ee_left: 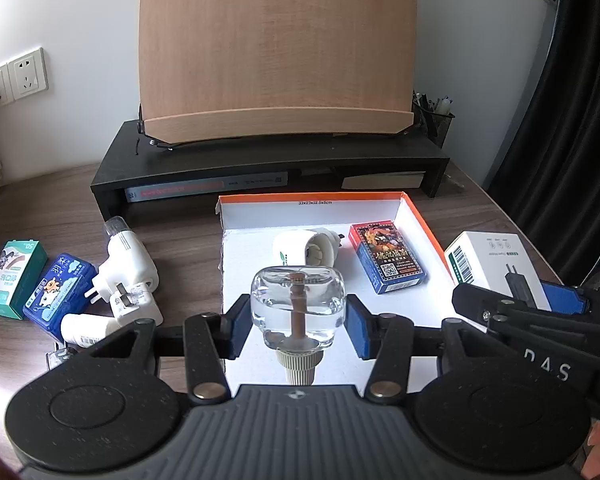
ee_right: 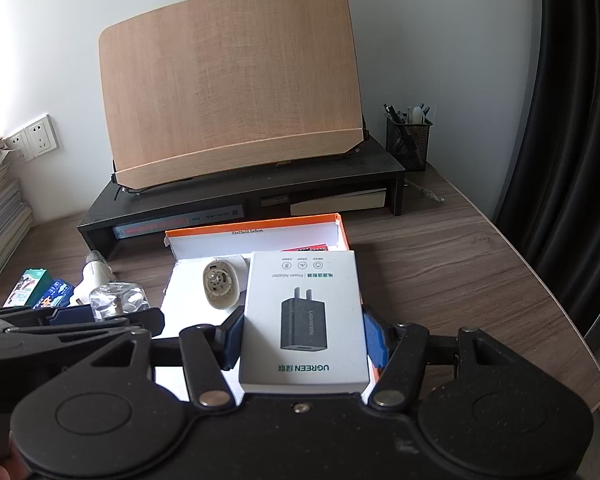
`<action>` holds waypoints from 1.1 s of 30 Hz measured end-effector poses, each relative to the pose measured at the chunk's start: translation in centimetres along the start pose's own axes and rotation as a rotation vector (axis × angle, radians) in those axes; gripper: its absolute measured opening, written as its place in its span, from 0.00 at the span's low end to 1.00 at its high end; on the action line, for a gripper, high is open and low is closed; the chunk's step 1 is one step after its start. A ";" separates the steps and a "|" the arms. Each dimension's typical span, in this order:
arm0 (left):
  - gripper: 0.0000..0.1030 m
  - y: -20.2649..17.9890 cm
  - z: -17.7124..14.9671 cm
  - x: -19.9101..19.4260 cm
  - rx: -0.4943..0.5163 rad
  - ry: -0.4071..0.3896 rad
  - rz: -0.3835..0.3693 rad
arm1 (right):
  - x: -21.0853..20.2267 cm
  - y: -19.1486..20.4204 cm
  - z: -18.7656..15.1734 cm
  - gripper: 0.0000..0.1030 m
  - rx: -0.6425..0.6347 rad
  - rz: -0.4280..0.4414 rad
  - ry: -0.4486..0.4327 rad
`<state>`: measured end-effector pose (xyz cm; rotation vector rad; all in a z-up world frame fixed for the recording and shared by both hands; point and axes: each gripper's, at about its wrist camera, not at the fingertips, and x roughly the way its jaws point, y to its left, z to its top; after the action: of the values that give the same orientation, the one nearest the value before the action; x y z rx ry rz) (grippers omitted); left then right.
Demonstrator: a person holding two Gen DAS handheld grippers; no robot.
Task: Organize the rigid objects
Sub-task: 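Hold the glass bottle and charger box above the white box with both tools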
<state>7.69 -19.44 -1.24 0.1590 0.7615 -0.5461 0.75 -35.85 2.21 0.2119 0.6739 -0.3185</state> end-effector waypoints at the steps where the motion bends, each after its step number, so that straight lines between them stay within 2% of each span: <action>1: 0.49 0.0 0.0 0.0 0.001 0.000 0.001 | 0.0 0.0 0.0 0.69 0.000 0.000 0.000; 33: 0.49 0.3 -0.4 -0.1 -0.004 0.006 -0.002 | 0.1 0.4 -0.2 0.69 -0.003 0.010 0.002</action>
<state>7.57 -19.04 -1.51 0.1566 0.7687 -0.5458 0.81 -35.47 2.05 0.2129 0.6749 -0.3084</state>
